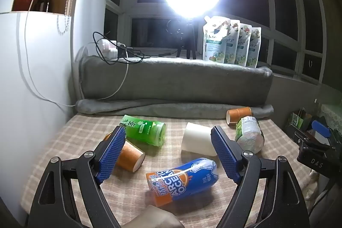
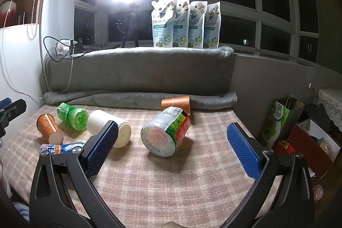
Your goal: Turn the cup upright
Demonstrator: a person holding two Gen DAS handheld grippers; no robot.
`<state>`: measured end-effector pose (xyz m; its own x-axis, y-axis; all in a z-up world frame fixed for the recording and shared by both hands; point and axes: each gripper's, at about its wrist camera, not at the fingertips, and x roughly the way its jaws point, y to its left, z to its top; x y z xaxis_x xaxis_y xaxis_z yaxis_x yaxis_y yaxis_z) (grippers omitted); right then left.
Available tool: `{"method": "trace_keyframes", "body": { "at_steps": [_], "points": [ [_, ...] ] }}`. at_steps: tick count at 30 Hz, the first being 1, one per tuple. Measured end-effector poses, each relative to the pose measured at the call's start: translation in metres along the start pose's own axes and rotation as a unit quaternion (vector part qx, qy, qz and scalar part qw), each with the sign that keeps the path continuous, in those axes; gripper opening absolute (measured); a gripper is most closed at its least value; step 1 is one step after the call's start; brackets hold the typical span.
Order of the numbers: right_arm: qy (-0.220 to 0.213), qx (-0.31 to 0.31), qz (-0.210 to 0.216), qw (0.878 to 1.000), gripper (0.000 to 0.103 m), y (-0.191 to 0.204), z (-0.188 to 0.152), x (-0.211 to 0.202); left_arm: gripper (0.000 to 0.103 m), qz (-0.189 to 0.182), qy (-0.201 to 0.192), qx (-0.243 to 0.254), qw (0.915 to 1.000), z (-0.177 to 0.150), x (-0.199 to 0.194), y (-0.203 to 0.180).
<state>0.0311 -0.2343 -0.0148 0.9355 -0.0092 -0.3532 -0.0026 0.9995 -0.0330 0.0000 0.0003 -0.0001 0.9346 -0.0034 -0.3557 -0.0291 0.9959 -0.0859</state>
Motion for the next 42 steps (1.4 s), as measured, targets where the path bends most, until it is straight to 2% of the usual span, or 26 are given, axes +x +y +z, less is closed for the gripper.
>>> {"method": "trace_keyframes", "body": {
  "at_steps": [42],
  "points": [
    [0.004,0.004,0.002,1.000,0.103,0.0004,-0.0002,0.0003,0.082,0.005,0.006,0.006,0.9999,-0.0014,0.0041,0.0000]
  ]
}}
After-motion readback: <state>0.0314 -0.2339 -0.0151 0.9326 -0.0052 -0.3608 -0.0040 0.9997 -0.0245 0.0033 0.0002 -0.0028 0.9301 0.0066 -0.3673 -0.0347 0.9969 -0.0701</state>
